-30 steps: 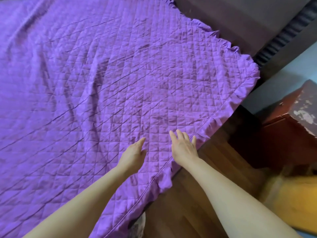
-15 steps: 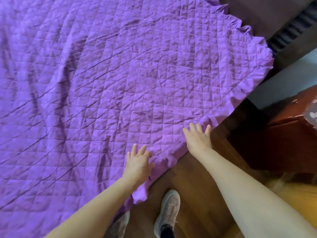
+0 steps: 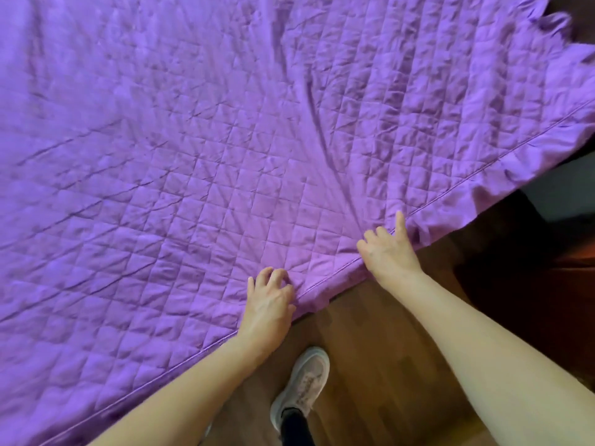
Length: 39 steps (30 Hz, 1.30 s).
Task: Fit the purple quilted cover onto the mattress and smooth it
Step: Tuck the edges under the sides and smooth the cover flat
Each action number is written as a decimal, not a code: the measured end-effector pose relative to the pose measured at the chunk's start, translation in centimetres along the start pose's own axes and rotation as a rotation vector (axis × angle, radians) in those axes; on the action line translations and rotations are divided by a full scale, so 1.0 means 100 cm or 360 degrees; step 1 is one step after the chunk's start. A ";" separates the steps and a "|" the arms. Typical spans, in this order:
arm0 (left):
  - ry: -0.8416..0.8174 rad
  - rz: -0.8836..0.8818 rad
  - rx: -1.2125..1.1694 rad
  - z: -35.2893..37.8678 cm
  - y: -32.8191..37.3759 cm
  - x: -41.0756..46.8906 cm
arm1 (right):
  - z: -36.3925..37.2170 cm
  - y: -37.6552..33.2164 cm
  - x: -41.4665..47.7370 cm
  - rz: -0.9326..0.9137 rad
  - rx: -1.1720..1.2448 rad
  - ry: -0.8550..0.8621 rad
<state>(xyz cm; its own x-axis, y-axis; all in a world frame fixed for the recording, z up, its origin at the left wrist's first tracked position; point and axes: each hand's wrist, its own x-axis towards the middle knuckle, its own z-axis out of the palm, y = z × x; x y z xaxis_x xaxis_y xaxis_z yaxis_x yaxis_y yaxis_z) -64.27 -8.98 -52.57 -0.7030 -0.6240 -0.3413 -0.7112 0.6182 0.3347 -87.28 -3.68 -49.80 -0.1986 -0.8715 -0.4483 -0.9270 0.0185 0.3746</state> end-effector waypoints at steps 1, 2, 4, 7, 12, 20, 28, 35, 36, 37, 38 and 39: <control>-0.0014 0.0034 0.0037 0.005 0.009 -0.003 | 0.004 0.006 -0.006 -0.0006 -0.0013 -0.0037; -0.0053 0.0040 0.0076 0.008 0.017 -0.006 | 0.010 0.011 -0.013 -0.0004 -0.0009 -0.0032; -0.0146 -0.0010 0.0110 0.010 0.029 -0.006 | 0.019 0.015 -0.022 0.0034 0.0055 0.0062; -0.0189 -0.0035 0.0217 0.008 0.028 -0.002 | 0.017 0.008 -0.015 0.0084 0.0140 0.0073; -0.0159 -0.0023 0.0204 -0.001 0.015 0.008 | 0.015 0.008 -0.011 0.0108 0.0104 -0.0078; -0.0437 -0.0394 0.0184 -0.001 -0.001 0.005 | 0.008 0.002 -0.003 0.0115 0.0164 -0.0244; -0.0376 -0.0217 0.0201 -0.014 0.028 0.040 | 0.002 -0.004 0.023 -0.0003 0.0421 -0.0034; -0.0532 -0.0268 0.0022 -0.024 0.037 0.058 | 0.009 0.029 -0.003 0.0088 0.0621 -0.0171; -0.0484 -0.0223 0.0005 -0.032 0.041 0.066 | 0.005 0.037 -0.006 0.0121 0.0673 -0.0157; -0.0435 -0.0173 0.0006 -0.038 0.045 0.073 | 0.002 0.042 -0.008 0.0152 0.0716 -0.0140; -0.0376 -0.0122 -0.0011 -0.047 0.053 0.082 | -0.001 0.050 -0.010 0.0180 0.0751 -0.0114; -0.0308 -0.0101 -0.0062 -0.055 0.060 0.091 | -0.004 0.057 -0.010 0.0191 0.0776 -0.0092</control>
<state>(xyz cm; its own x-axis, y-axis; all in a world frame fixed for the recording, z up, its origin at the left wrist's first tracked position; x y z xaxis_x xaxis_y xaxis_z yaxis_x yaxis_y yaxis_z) -74.91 -13.57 -48.85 -0.6456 -0.5553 -0.5242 -0.7565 0.5590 0.3396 -92.23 -2.88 -46.90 -0.3174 -0.8210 -0.4746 -0.9346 0.3556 0.0099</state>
